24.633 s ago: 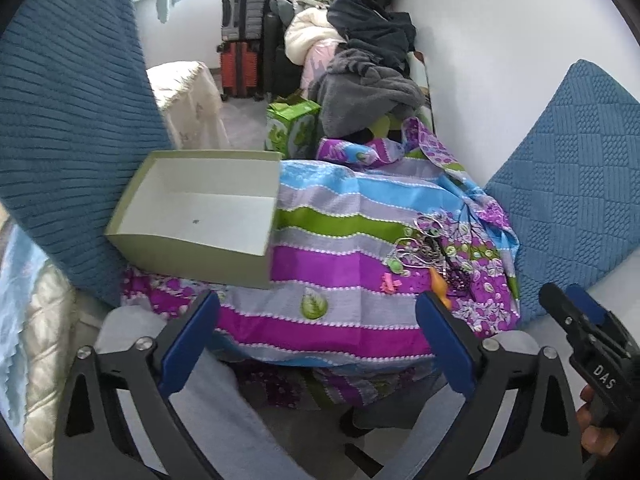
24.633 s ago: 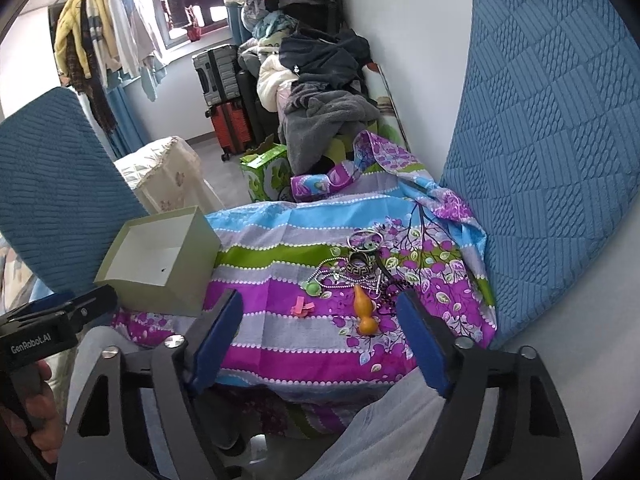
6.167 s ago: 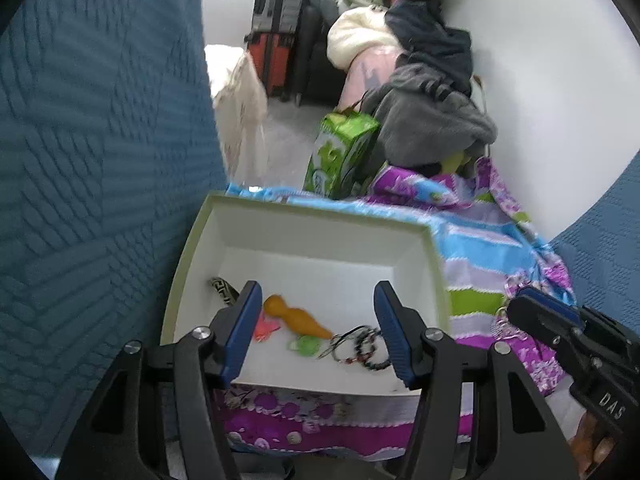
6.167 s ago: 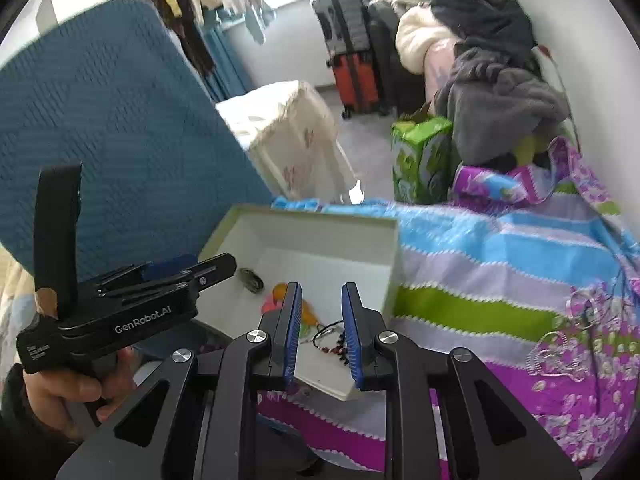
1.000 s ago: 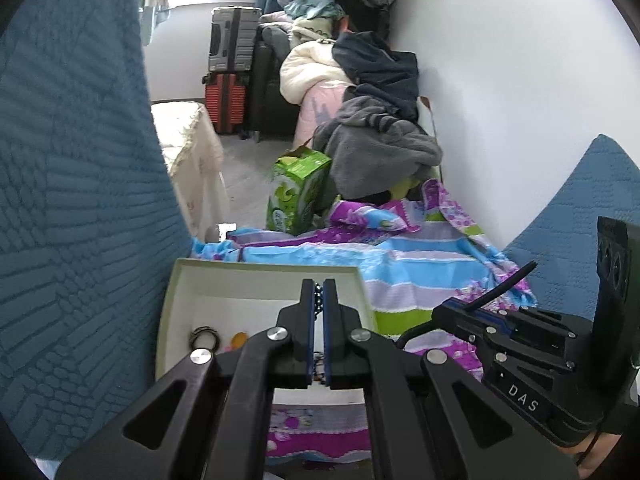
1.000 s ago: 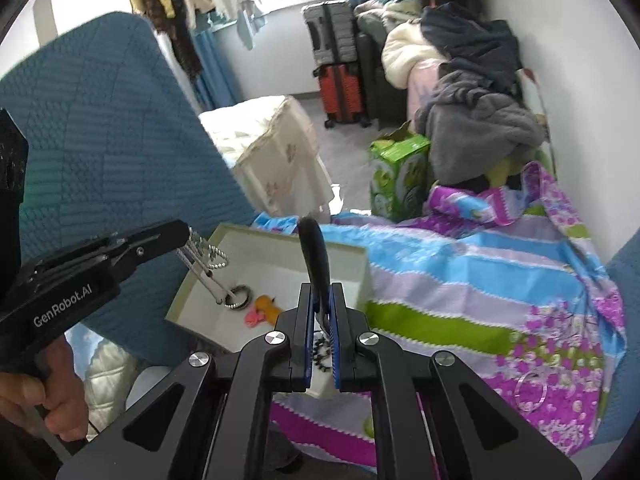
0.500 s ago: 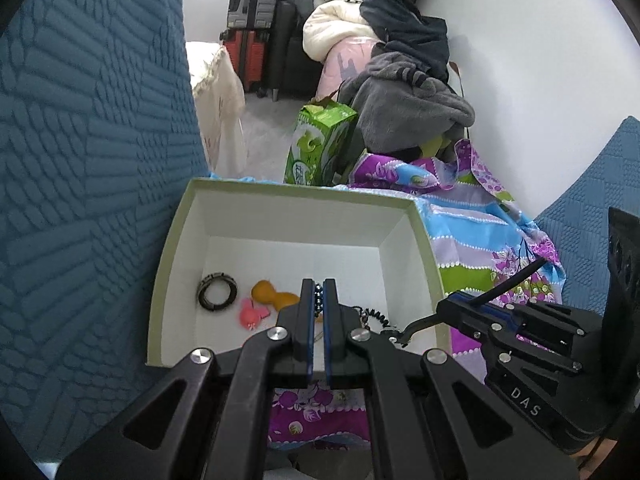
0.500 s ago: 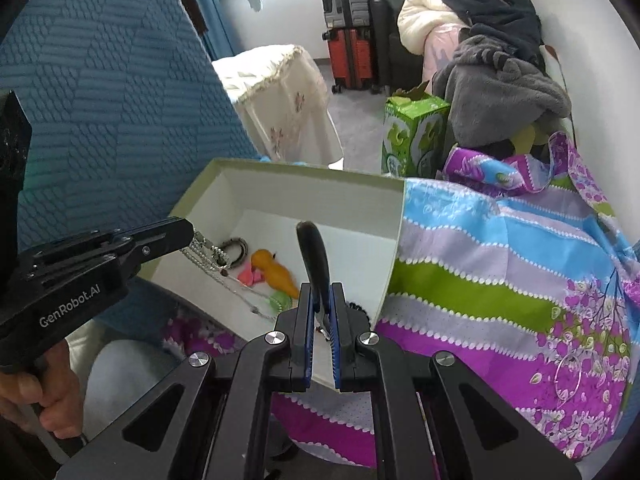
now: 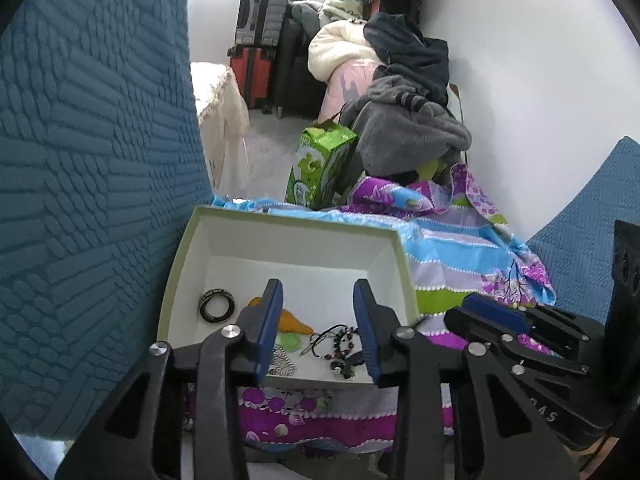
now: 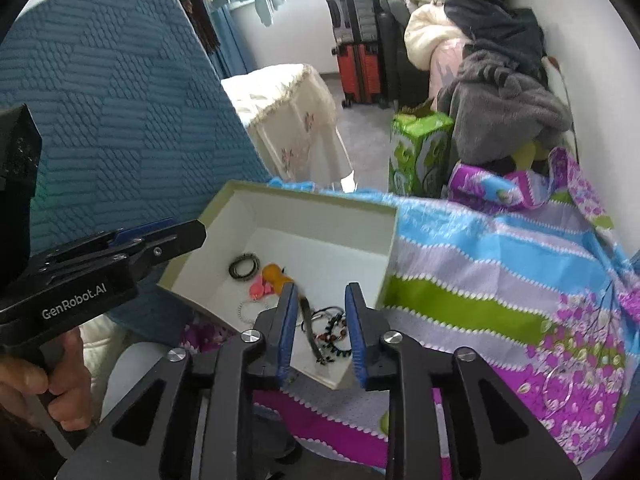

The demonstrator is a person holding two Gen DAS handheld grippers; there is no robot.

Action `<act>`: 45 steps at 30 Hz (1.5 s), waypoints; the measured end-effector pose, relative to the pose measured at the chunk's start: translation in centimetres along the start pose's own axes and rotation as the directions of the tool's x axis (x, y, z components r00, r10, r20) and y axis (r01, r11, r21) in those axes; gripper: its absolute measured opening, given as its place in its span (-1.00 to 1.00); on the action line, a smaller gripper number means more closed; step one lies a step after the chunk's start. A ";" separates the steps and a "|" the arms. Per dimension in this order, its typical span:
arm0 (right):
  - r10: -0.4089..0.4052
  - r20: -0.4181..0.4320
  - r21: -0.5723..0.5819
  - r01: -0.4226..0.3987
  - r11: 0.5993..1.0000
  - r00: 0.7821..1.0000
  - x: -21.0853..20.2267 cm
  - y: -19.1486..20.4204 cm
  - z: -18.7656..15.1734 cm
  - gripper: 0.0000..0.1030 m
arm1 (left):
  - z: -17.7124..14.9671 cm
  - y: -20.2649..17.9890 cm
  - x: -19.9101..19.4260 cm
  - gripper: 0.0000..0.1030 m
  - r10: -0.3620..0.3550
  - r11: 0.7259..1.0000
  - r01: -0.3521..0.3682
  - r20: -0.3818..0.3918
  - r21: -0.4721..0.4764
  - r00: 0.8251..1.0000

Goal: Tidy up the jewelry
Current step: 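Open the left tool over the box while the right tool releases the black cord inside, then move both tools back to the sheet and lower the right tool to the silver hoop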

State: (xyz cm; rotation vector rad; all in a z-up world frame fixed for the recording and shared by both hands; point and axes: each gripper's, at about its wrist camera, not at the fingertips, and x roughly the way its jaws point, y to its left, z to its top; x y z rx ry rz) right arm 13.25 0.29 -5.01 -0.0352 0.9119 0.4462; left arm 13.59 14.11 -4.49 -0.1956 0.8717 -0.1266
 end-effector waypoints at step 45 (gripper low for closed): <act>-0.260 -0.101 0.343 0.279 0.897 0.960 -2.8 -24.7 -13.8 -0.56 | -6.0 -20.0 10.6 -0.28 -0.161 0.957 0.204 -0.207 0.208 0.965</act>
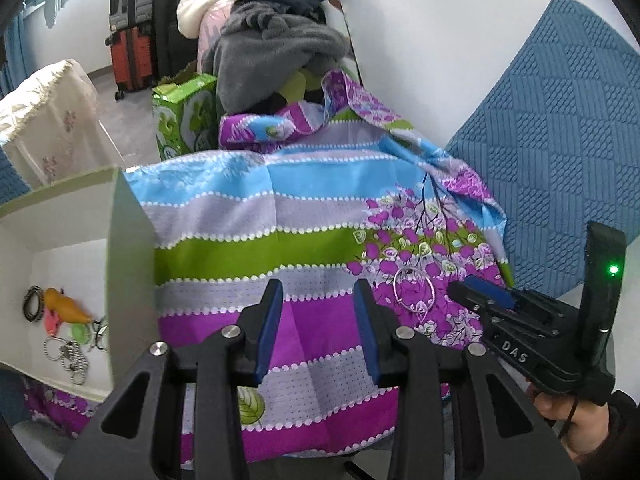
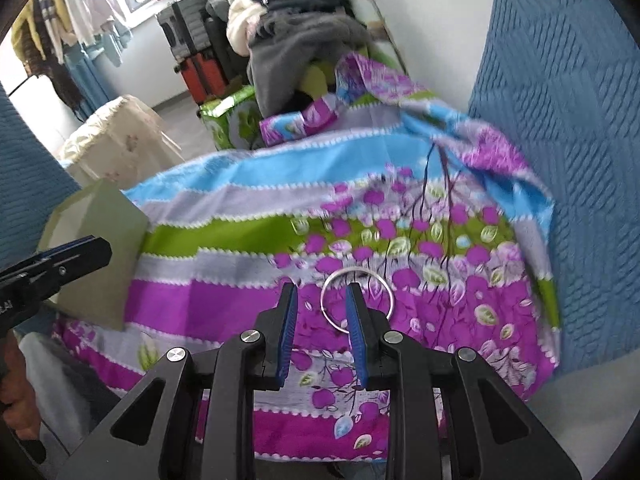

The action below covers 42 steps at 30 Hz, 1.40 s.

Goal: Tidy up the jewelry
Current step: 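Move both tools back to the sheet and lower the right tool to the silver hoop, then grasp the large silver hoop ring with the right tool and lift it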

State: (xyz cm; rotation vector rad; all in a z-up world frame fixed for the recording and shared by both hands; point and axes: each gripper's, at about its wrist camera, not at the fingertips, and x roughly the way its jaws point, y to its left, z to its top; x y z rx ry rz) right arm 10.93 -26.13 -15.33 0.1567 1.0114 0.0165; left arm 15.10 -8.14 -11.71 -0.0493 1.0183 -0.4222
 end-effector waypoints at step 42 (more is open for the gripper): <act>-0.106 -0.103 0.014 0.108 0.994 0.989 6.1 -2.0 -0.5 0.27 | -0.8 2.3 4.7 -0.28 0.021 0.999 -0.025 -0.097 -0.047 0.995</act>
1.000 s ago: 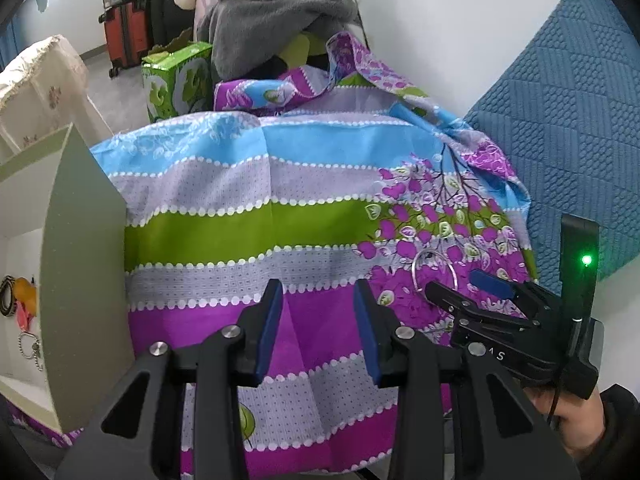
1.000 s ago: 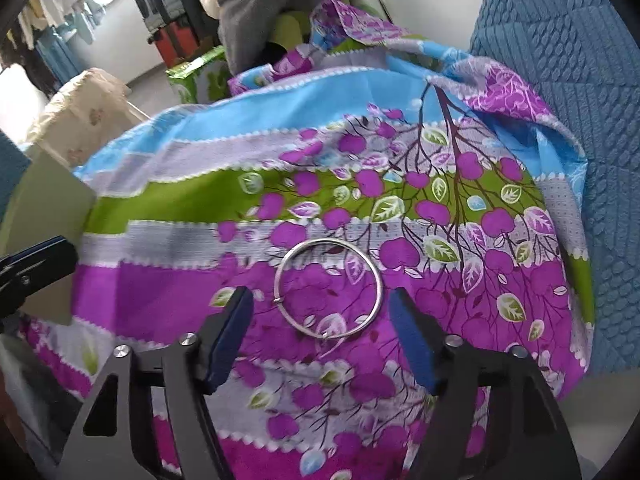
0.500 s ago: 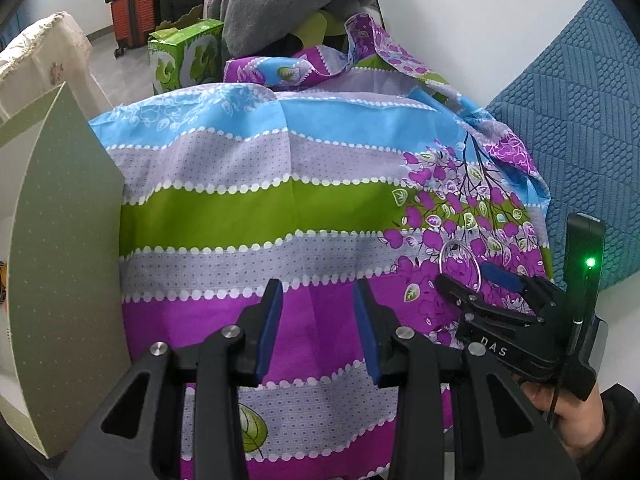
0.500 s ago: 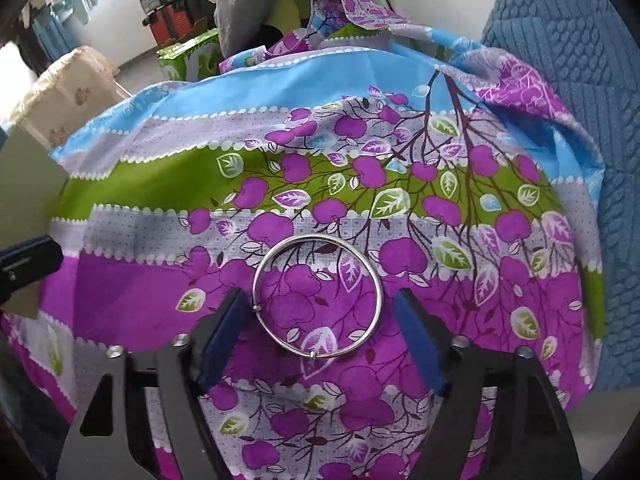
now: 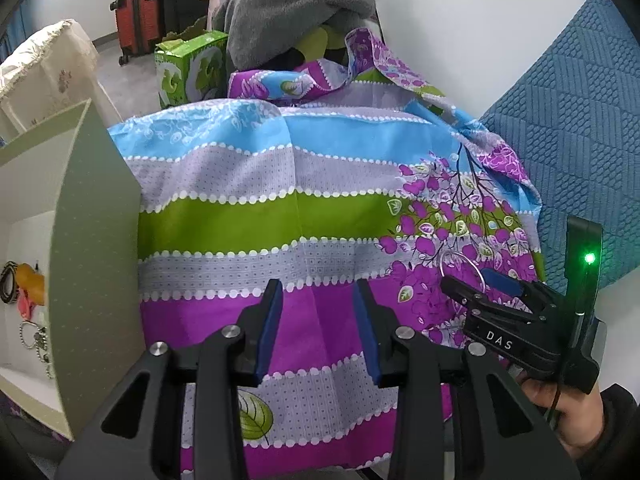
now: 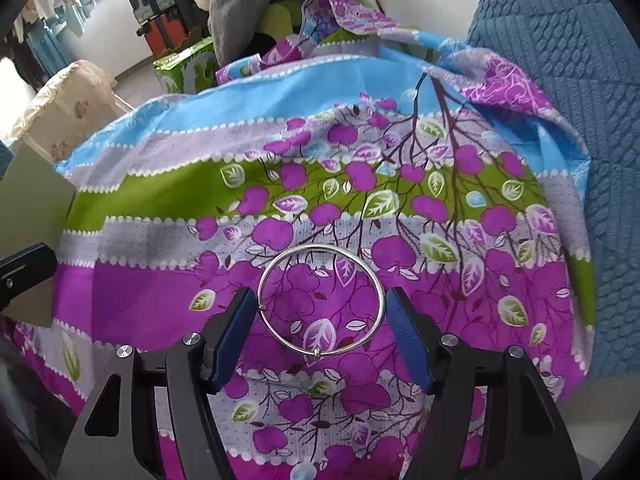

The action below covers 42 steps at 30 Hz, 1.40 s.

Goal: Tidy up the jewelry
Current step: 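Grasp the large silver hoop ring with the right tool and lift it, then carry the silver hoop to the box with the right tool and release it inside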

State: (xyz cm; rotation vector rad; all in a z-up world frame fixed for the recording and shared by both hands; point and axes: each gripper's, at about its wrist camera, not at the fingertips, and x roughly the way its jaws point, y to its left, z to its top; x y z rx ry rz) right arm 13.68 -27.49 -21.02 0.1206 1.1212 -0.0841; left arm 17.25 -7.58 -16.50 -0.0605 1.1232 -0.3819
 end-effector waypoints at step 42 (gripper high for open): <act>0.183 0.243 -0.212 -0.132 0.968 0.952 -19.2 18.4 4.2 0.27 | -0.9 9.9 -22.2 -0.28 0.142 0.987 -0.111 0.293 -0.117 0.946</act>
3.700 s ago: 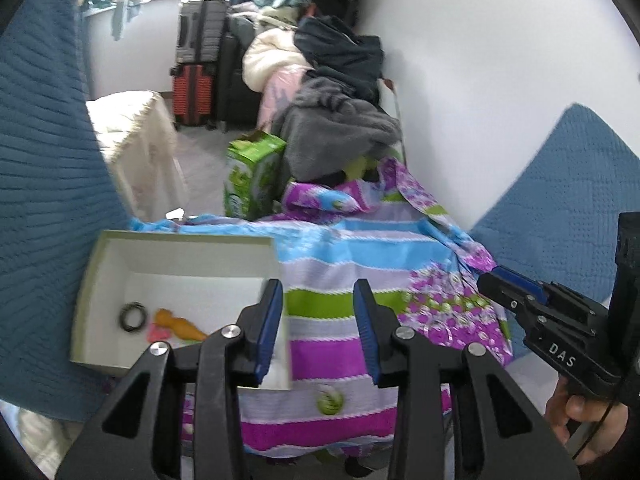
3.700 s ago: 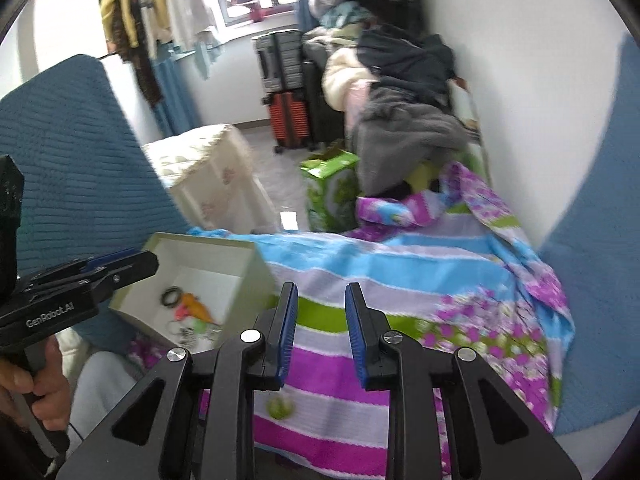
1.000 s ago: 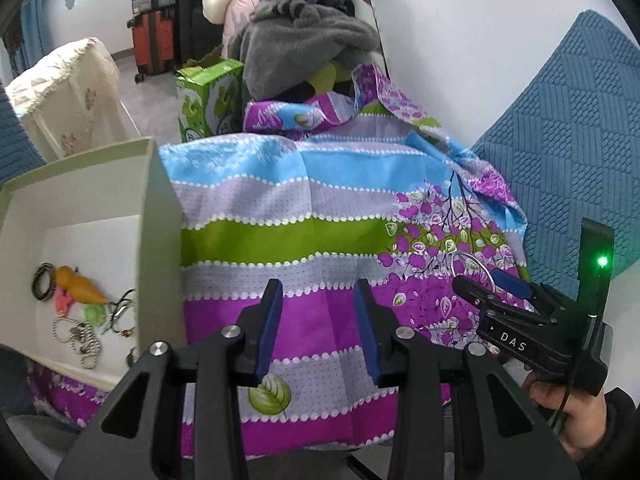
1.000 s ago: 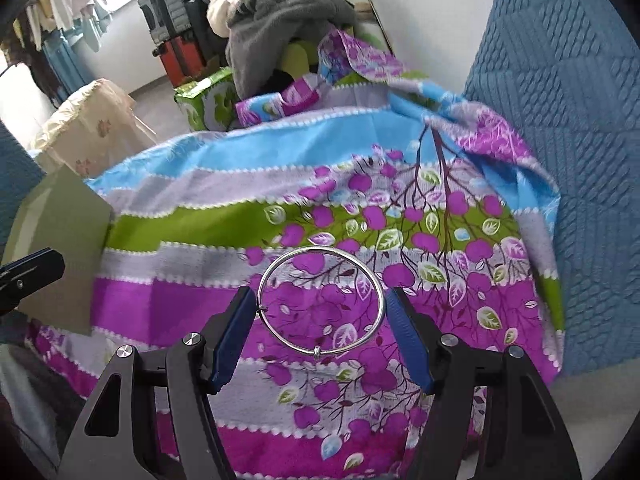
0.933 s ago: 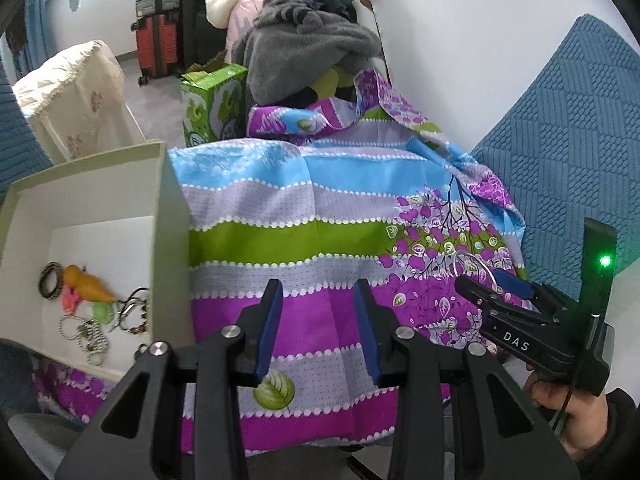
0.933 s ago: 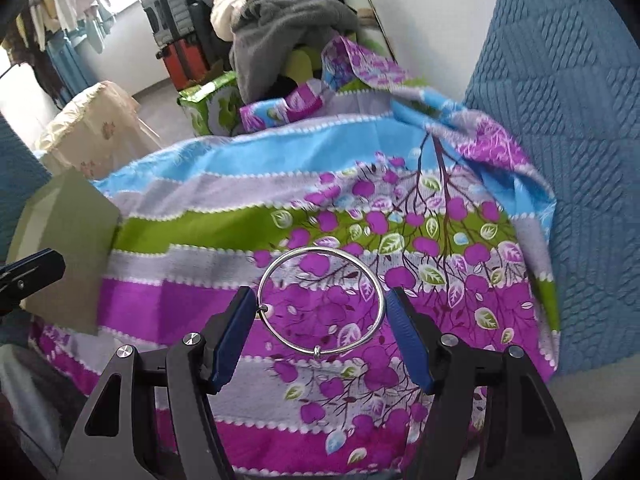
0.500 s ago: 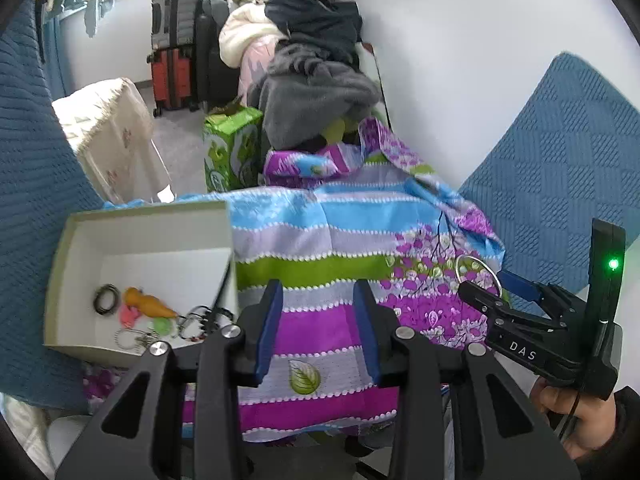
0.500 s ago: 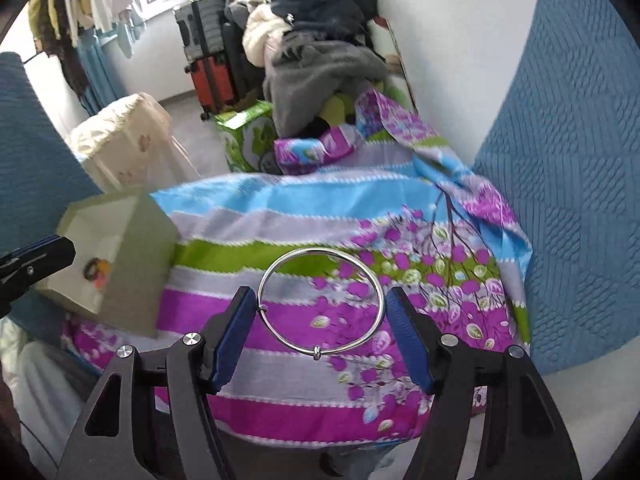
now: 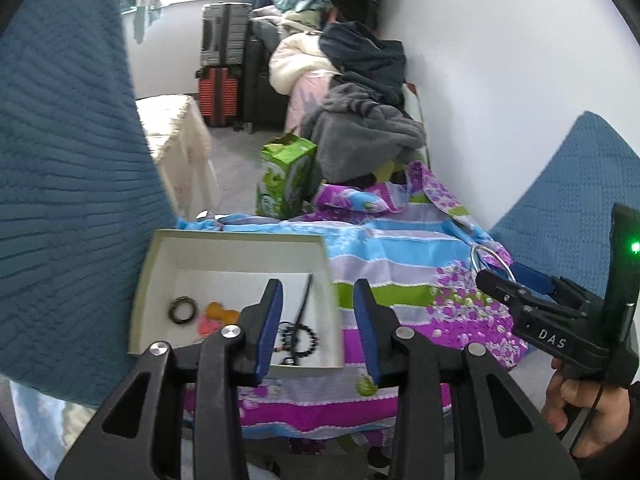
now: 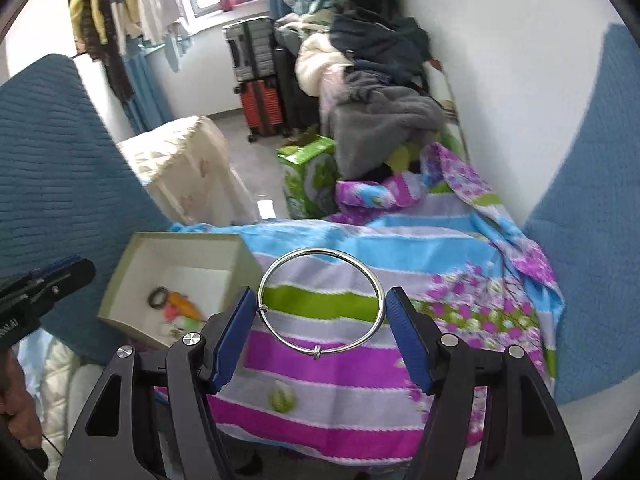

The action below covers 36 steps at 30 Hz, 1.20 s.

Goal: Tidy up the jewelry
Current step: 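Carry the silver hoop to the box with the right tool and release it inside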

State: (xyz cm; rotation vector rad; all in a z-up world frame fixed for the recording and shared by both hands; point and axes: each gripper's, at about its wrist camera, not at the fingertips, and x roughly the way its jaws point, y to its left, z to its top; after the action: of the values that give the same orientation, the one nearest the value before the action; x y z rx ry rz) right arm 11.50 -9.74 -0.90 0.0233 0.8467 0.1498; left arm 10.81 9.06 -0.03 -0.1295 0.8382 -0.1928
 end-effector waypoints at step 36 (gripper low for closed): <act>0.158 -0.192 -0.142 -0.186 0.972 0.969 12.8 13.6 -3.0 0.30 | -4.5 11.5 5.6 -0.28 0.078 0.989 -0.093 -0.130 -0.112 0.988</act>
State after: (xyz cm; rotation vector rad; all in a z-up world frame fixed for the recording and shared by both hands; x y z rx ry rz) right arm 15.93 5.39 -11.32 -0.0678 1.0108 0.3882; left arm 12.42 18.85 -9.25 -0.1930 0.9785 -0.0710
